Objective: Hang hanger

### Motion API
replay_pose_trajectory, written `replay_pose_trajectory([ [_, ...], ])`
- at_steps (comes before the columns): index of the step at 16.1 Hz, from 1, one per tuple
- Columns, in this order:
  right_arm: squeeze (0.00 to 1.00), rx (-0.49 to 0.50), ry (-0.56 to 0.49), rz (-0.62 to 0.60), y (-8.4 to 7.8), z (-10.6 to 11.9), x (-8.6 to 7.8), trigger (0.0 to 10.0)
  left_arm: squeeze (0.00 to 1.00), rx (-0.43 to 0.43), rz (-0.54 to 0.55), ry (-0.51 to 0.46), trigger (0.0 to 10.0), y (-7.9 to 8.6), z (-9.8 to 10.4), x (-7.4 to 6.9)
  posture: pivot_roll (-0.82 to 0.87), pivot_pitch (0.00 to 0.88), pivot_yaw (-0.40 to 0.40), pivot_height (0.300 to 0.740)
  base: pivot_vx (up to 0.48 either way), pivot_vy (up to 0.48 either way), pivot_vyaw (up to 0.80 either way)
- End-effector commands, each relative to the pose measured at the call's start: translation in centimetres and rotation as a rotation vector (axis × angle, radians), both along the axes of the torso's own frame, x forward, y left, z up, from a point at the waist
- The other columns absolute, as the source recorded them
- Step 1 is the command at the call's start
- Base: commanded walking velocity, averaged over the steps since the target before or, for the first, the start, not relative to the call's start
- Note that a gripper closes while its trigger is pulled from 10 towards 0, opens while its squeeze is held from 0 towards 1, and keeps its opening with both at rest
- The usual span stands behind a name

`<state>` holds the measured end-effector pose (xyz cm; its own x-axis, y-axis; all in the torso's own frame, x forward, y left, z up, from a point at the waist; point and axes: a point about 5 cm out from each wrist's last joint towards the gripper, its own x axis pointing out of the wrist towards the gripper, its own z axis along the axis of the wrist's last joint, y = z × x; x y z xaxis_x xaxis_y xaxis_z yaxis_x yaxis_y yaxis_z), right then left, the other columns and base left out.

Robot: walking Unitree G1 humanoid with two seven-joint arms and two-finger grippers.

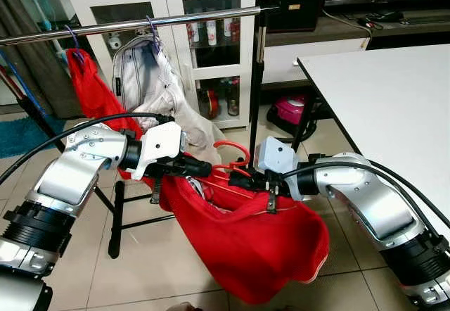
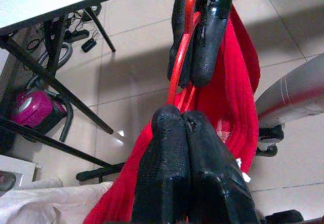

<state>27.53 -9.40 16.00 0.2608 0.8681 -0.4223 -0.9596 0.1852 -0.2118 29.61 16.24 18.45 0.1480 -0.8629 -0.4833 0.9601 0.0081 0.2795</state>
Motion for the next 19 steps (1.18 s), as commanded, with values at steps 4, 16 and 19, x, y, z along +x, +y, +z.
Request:
replay_pose_trajectory([
  [4, 0.00, 0.105, -0.097, 0.072, 1.6, 2.9, -0.2, 10.0, 0.00, -0.017, -0.034, 0.046, 0.0, -0.9, -1.1, -0.5, -0.13, 0.000, 0.066, 0.740, 0.000, 0.000, 0.00],
  [16, 0.00, 0.099, -0.104, 0.101, 2.1, 3.1, -0.2, 10.0, 0.00, 0.051, -0.040, -0.099, 10.0, -1.2, -1.9, 0.4, -0.13, 0.000, 0.062, 0.740, 0.000, 0.000, 0.00],
  [19, 0.00, 0.090, -0.102, 0.094, 2.0, 2.9, -0.2, 10.0, 0.00, 0.023, -0.021, -0.098, 10.0, -0.3, -0.8, 0.5, -0.13, 0.000, 0.069, 0.740, 0.000, 0.000, 0.00],
])
